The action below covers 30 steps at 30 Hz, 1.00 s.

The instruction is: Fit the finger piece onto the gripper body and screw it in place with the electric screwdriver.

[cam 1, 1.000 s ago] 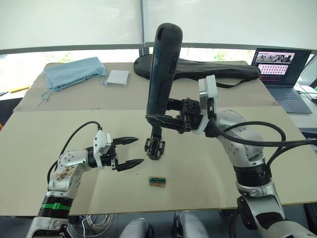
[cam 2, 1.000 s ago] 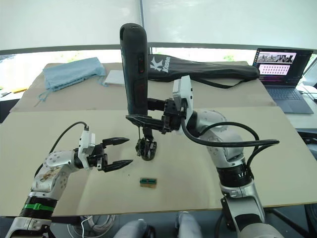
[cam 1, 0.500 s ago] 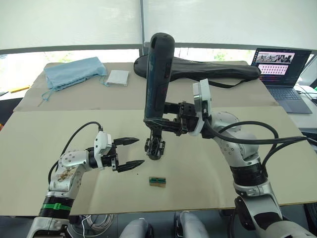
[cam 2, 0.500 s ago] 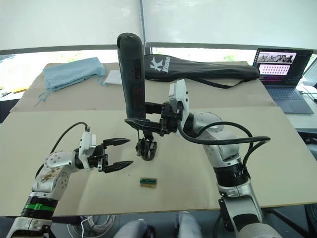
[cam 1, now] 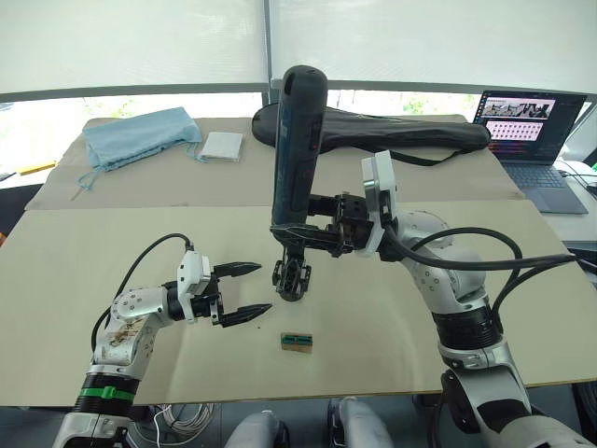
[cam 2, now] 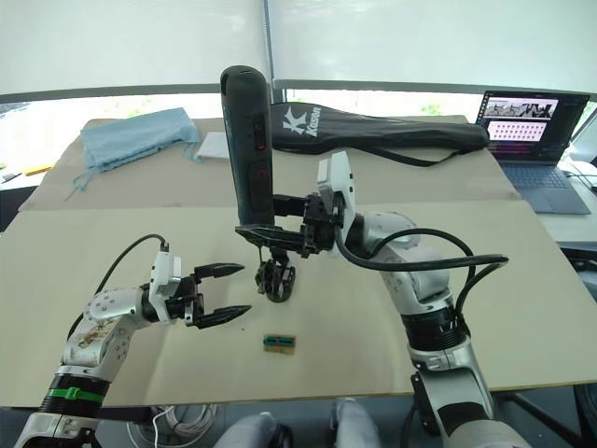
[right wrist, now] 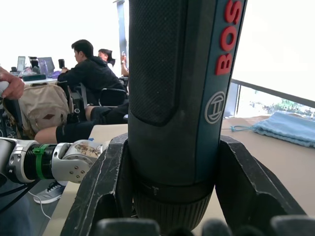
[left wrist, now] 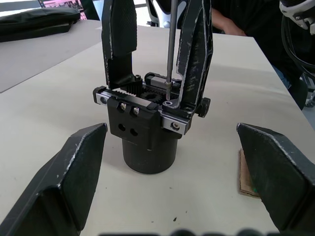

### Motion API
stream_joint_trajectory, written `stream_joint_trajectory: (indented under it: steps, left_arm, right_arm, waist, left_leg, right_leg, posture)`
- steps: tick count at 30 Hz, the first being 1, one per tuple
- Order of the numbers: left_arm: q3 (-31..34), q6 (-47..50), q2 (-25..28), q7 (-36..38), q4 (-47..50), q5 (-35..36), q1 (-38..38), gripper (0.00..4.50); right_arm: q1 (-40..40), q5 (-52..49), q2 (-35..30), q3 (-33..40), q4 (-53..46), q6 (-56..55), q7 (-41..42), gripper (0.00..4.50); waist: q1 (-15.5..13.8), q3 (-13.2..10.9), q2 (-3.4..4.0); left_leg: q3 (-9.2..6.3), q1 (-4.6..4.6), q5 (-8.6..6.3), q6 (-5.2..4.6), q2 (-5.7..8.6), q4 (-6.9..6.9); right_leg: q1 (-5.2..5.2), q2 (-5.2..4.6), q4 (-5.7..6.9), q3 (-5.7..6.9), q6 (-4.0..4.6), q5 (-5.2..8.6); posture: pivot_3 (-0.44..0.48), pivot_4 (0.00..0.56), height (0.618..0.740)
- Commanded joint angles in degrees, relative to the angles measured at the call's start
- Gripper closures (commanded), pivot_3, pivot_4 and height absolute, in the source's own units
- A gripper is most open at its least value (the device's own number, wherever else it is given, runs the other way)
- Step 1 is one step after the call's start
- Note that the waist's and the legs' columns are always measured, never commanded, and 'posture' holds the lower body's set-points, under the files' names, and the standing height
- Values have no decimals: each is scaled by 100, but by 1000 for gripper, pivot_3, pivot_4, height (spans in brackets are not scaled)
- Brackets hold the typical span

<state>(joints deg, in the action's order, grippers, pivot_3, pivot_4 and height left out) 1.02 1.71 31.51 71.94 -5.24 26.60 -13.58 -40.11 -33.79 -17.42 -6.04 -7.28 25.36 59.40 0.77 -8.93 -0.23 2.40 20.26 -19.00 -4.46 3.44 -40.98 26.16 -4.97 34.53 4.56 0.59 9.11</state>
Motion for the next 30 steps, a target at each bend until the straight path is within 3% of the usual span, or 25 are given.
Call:
stream_joint_trajectory:
  steps: [1,30]
  left_arm:
    - [-9,-30,-11,-37,183,-11,1,0]
    - [-95,-45,10,-166,288,-37,81,0]
  right_arm:
    - [-229,-79,33,114,-165,-161,7,2593]
    - [-211,-75,9,84,-96,-134,158,2593]
  waist:
    - [0,0,0]
    - [0,0,0]
  left_leg:
    - [0,0,0,0,0,0]
    - [0,0,0,0,0,1]
  right_leg:
    - [0,0,0,0,0,0]
    - [1,-2,1,-3,0,0]
  posture:
    - [0,150,740]
    - [0,150,740]
